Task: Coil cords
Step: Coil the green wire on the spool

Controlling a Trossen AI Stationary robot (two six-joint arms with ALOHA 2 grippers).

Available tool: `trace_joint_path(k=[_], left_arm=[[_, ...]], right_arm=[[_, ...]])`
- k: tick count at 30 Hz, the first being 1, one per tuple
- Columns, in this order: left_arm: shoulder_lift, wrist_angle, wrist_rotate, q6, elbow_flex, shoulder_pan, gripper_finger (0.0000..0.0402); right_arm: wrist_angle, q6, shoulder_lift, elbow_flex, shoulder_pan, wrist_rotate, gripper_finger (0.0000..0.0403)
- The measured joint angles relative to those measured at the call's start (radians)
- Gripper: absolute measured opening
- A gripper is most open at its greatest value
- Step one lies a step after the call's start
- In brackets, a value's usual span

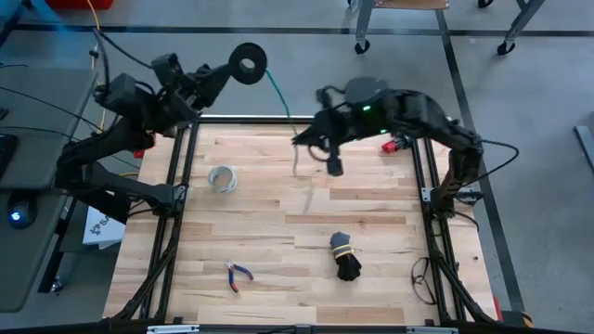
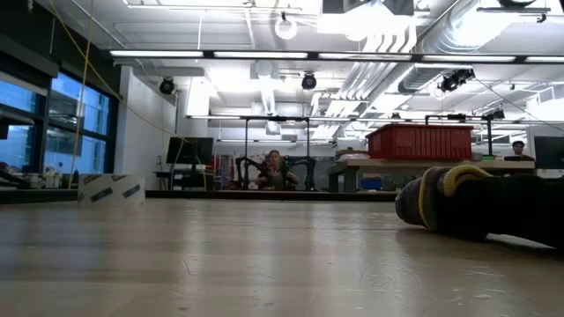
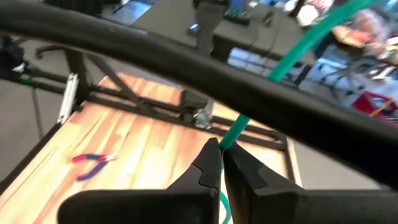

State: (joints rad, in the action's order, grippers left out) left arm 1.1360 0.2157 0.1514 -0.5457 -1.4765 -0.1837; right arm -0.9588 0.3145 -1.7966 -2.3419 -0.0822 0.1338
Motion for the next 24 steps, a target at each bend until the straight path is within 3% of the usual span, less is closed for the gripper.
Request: trace_joint_path(k=[5, 18, 24], left_arm=[[0.057, 0.099, -0.06, 0.044, 0.0, 0.001, 0.0], [0.093, 0.149, -0.128, 0.082, 0.0, 0.0, 0.0], [0.072, 0.101, -0.13, 0.16, -0.001, -0.002, 0.0]], right_arm=[[0.008, 0.0, -0.054, 0.0, -0.002, 0.034, 0.0], [0.028, -0.03, -0.11, 0.0, -0.001, 0.043, 0.0002], [0.05, -0.053, -0.099, 0.0, -0.001, 0.043, 0.0059]])
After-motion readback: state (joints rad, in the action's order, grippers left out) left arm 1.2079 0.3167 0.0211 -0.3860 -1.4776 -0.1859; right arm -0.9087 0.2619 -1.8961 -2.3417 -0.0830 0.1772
